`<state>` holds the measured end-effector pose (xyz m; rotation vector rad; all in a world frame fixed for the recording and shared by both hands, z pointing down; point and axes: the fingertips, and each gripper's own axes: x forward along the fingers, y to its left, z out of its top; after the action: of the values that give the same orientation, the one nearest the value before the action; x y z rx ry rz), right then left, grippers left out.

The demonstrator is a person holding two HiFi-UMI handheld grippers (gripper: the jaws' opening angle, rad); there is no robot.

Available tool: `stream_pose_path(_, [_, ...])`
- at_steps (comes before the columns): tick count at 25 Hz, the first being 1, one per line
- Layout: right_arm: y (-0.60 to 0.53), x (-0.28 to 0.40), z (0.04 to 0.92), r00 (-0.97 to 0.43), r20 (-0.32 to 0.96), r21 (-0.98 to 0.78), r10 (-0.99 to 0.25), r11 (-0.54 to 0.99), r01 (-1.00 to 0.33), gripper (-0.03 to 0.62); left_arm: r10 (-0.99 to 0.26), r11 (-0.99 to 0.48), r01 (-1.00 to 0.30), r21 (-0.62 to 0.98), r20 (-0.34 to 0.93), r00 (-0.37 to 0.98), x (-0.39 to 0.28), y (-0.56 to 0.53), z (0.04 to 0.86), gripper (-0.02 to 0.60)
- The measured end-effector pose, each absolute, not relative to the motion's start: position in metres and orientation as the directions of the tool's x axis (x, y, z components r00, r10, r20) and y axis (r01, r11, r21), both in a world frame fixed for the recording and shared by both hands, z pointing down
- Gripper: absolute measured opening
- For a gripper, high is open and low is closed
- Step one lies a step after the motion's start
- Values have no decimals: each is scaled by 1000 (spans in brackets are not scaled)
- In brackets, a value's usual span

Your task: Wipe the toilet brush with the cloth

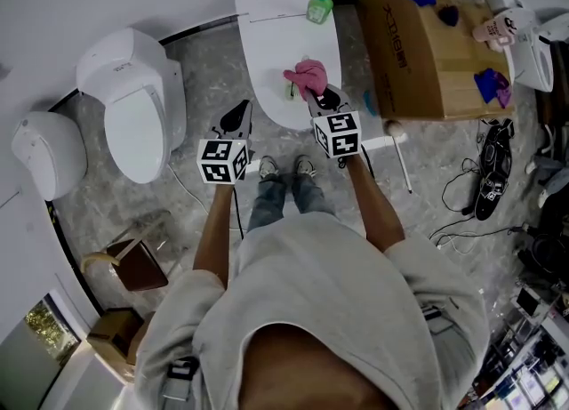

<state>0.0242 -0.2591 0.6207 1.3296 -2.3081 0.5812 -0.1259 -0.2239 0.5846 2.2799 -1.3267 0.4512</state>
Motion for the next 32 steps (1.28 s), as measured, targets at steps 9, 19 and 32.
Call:
stream_pose_path(9, [-247, 32, 663, -446, 617, -183, -648, 432, -883, 91, -725, -417, -882, 220, 505, 469, -125, -221, 586, 23])
stream_pose_path(19, [-235, 34, 714, -428, 704, -218, -566, 402, -889, 91, -725, -404, -889, 217, 516, 456, -131, -217, 590, 23])
stream_pose_path(32, [-200, 46, 719, -418, 734, -216, -536, 399, -891, 91, -725, -420, -880, 221, 502, 472, -122, -212, 585, 23])
